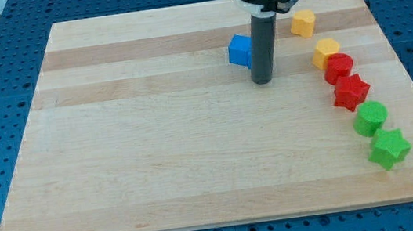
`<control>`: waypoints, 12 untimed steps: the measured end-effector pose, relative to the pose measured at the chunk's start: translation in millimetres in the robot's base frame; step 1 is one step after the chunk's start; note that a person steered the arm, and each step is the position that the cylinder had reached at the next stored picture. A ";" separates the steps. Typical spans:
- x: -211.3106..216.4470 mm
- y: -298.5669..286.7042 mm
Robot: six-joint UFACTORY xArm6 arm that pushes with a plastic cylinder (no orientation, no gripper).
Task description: Slide the yellow hexagon right a bit
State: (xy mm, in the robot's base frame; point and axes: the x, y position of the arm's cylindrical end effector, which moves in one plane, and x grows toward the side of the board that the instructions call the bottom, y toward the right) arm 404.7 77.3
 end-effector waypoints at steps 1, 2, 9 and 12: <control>-0.3 0.0; -0.3 0.0; 15.3 67.7; -34.6 77.2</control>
State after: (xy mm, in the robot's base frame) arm 370.1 154.5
